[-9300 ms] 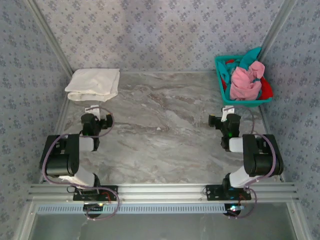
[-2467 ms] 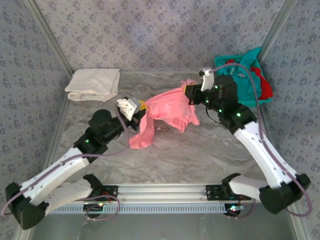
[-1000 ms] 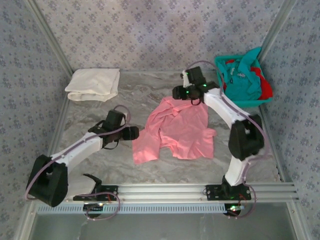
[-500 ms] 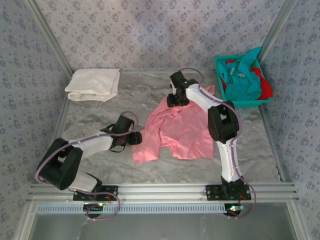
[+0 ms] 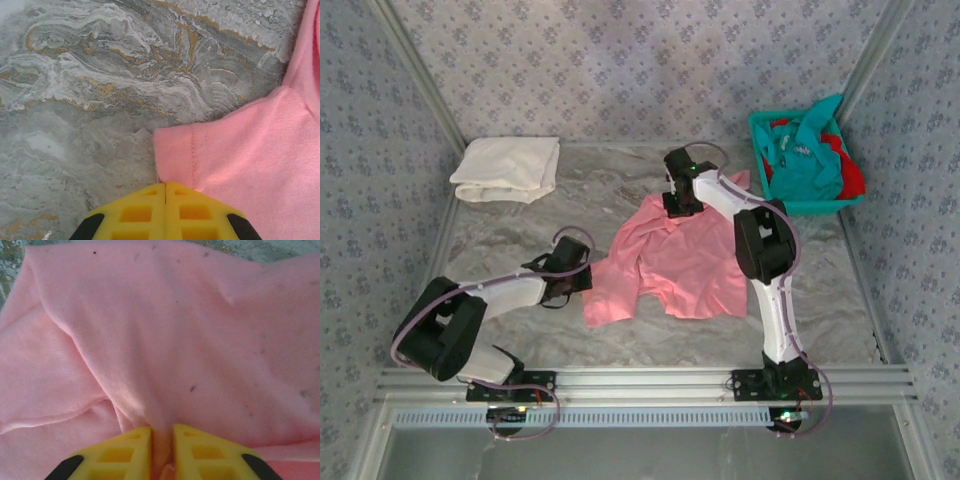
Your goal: Fold and stack the t-shirts
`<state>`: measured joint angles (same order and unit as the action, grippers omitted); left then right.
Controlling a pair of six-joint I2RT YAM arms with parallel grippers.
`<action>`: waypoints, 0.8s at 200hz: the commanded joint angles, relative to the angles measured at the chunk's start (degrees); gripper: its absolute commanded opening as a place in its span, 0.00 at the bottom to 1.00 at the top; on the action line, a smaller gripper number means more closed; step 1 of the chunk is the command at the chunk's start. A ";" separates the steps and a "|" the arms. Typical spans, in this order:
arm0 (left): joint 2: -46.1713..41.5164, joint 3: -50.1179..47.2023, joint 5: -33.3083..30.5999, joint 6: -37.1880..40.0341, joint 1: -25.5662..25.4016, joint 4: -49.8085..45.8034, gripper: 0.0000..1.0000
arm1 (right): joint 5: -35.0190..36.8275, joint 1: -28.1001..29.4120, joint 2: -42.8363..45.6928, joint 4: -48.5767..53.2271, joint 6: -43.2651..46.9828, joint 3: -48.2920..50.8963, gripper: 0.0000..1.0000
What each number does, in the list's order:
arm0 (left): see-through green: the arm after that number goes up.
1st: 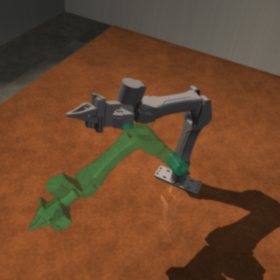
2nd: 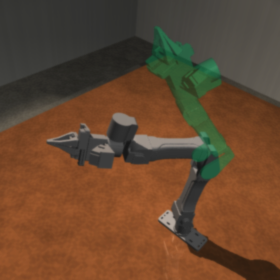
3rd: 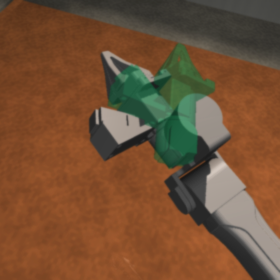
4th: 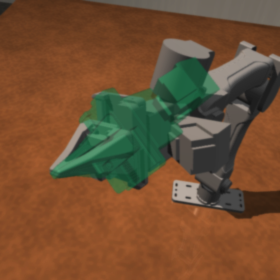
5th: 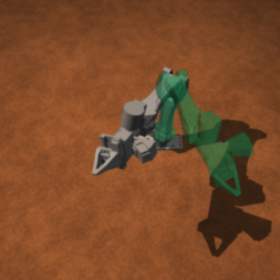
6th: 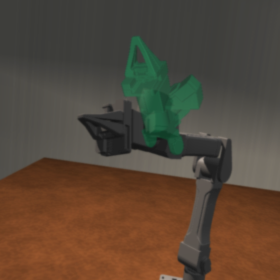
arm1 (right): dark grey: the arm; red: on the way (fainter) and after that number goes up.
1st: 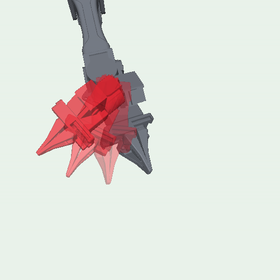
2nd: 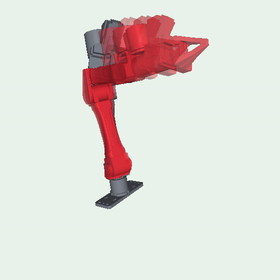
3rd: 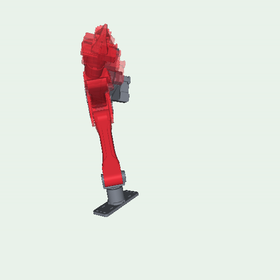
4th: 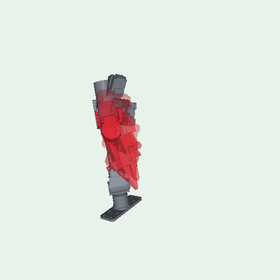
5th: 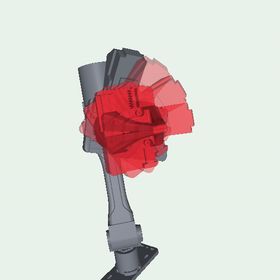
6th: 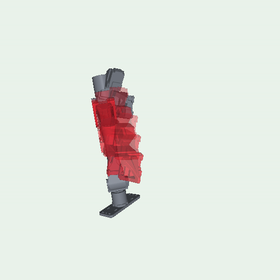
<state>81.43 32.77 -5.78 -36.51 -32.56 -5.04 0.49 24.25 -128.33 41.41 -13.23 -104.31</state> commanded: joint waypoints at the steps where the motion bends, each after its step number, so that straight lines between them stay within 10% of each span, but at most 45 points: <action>1: -3.71 -0.88 -1.13 1.09 0.63 -3.97 0.00 | 0.38 -0.20 2.66 -0.37 -0.51 1.50 0.11; 160: -34.50 19.79 -20.94 29.05 9.09 -23.70 0.00 | 5.17 0.42 44.61 0.02 -0.65 15.23 0.00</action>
<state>50.00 47.16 -23.46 -15.53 -24.10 -27.88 3.05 24.67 -91.98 39.92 -13.69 -90.39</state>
